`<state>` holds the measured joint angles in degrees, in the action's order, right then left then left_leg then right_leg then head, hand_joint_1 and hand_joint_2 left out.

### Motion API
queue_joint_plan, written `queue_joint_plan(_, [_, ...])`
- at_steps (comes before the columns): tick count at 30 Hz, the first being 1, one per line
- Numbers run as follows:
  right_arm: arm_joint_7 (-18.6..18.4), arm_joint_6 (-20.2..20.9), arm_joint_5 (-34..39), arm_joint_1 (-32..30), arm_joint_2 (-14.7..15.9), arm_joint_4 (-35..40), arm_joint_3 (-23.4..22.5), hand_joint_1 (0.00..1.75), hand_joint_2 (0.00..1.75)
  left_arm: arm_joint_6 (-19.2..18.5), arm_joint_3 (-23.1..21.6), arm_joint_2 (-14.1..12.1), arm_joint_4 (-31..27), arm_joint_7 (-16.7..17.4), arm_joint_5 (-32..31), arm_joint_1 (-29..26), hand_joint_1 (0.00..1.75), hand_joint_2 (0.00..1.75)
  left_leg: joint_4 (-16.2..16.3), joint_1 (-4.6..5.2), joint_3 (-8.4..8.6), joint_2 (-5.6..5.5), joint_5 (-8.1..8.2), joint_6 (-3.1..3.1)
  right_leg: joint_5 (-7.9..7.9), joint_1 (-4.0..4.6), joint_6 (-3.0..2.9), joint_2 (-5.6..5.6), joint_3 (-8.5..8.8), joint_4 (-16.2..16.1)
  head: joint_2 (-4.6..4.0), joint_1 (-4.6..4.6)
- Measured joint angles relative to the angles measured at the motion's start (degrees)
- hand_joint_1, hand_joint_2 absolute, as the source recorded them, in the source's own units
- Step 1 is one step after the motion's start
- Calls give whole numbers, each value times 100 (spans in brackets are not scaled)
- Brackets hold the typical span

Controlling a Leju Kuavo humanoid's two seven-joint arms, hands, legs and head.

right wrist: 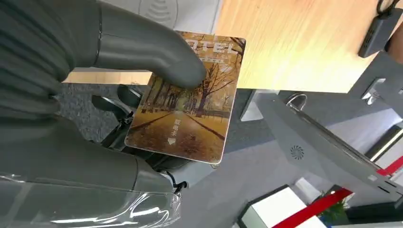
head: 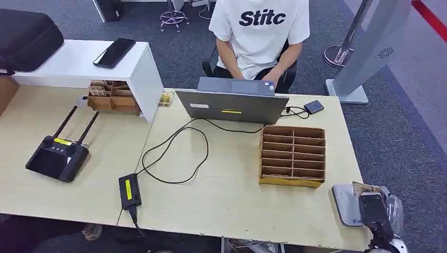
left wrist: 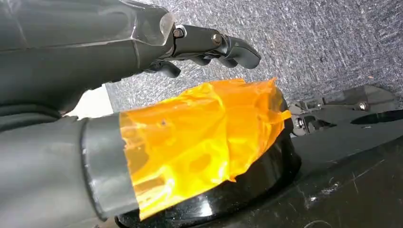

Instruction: Pass the card to the sensor for recognition and then transmit it.

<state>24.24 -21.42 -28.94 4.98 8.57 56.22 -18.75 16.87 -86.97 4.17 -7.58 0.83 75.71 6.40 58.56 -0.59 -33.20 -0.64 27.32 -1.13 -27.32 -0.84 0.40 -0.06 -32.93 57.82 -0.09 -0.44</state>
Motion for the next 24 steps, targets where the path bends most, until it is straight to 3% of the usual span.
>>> queue_joint_plan(7, [-20,0,-96,0,0,103,0,175,175,-9,0,-2,0,0,7,1,0,0,0,0,0,0,0,0,0,0,0,0,0,0,0,0])
queue_joint_plan(16, [-61,39,-28,-8,13,623,7,161,175,-9,0,-4,0,0,7,2,0,0,0,1,-3,0,0,0,0,-1,0,-1,-1,0,0,0])
queue_joint_plan(24, [-72,136,24,128,114,1338,147,171,175,-59,0,-15,0,2,-17,5,0,0,0,0,-5,1,0,0,0,0,0,1,-2,0,0,0])
